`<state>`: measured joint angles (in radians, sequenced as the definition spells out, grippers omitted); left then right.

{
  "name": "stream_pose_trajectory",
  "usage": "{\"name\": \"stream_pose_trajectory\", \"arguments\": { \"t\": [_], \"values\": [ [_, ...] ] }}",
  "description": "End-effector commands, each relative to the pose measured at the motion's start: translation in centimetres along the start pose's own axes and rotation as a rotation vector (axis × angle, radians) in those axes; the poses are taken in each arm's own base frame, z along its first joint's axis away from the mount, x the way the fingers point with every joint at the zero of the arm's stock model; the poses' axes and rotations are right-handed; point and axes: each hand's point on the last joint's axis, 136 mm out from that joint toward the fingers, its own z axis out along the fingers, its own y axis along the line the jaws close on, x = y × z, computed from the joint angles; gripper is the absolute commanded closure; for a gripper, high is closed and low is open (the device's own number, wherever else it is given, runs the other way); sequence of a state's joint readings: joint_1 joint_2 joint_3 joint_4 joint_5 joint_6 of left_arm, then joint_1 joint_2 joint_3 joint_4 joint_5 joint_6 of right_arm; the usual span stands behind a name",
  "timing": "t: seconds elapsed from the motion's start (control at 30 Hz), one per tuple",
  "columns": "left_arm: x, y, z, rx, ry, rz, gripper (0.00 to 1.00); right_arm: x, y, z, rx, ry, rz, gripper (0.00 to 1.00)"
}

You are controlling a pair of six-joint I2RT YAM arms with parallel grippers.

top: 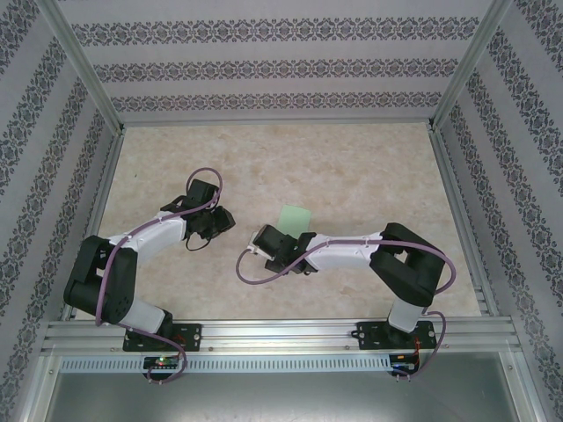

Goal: Fold a paper plane with a square sheet of paper (pick it up from the middle)
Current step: Pick up the paper from the center of the table.

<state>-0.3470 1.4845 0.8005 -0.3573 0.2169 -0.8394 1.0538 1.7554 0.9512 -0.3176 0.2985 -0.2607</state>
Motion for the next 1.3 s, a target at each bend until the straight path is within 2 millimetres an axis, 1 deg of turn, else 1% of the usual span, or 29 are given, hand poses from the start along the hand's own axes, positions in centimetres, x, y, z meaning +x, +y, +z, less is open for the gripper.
{"name": "stream_pose_trajectory", "arguments": {
  "t": [0.0,0.27,0.4,0.47,0.57,0.67,0.77,0.8,0.9,0.93,0.97,1.07,1.2,1.23,1.27],
  "values": [
    [-0.2,-0.1,-0.2,0.021,-0.008,0.004,0.74,0.1,-0.6,0.3,0.066,-0.014,0.021,0.44],
    [-0.2,-0.3,-0.3,0.026,-0.005,0.003,0.74,-0.1,-1.9,-1.5,0.120,-0.091,0.132,0.52],
    [-0.2,-0.6,-0.3,0.040,-0.005,0.003,0.74,0.3,-2.8,-2.3,0.165,-0.120,0.192,0.56],
    [-0.2,-0.7,-0.3,0.044,-0.003,0.002,0.74,0.6,-3.3,-2.5,0.184,-0.122,0.227,0.61],
    [-0.2,-0.9,-0.2,0.052,0.001,0.004,0.74,0.9,-3.7,-2.5,0.190,-0.128,0.281,0.71],
    [-0.2,-1.3,-0.2,0.064,0.008,0.008,0.74,1.2,-3.8,-2.4,0.190,-0.122,0.313,0.72],
    [0.1,-2.0,0.0,0.074,0.020,0.027,0.73,1.3,-4.1,-2.7,0.198,-0.128,0.355,0.75],
    [0.2,-2.3,0.1,0.077,0.025,0.035,0.74,1.4,-4.2,-2.8,0.199,-0.133,0.372,0.80],
    [0.7,-3.6,0.5,0.093,0.043,0.058,0.73,1.2,-4.3,-3.3,0.193,-0.173,0.429,0.84],
    [1.0,-4.2,0.7,0.102,0.053,0.067,0.72,1.3,-4.4,-3.4,0.192,-0.185,0.446,0.89],
    [1.2,-4.8,0.9,0.112,0.062,0.076,0.71,1.4,-4.4,-3.5,0.189,-0.198,0.458,0.91],
    [2.4,-7.0,1.7,0.155,0.106,0.101,0.68,1.5,-4.5,-3.8,0.187,-0.235,0.491,0.95],
    [4.0,-9.9,3.0,0.207,0.158,0.127,0.57,1.5,-4.3,-3.9,0.179,-0.275,0.503,0.97],
    [4.4,-10.4,3.4,0.213,0.171,0.127,0.56,1.5,-4.3,-3.9,0.181,-0.282,0.506,0.97],
    [4.5,-10.9,3.6,0.223,0.177,0.124,0.51,1.6,-4.3,-3.9,0.183,-0.284,0.507,0.96]
  ]
}}
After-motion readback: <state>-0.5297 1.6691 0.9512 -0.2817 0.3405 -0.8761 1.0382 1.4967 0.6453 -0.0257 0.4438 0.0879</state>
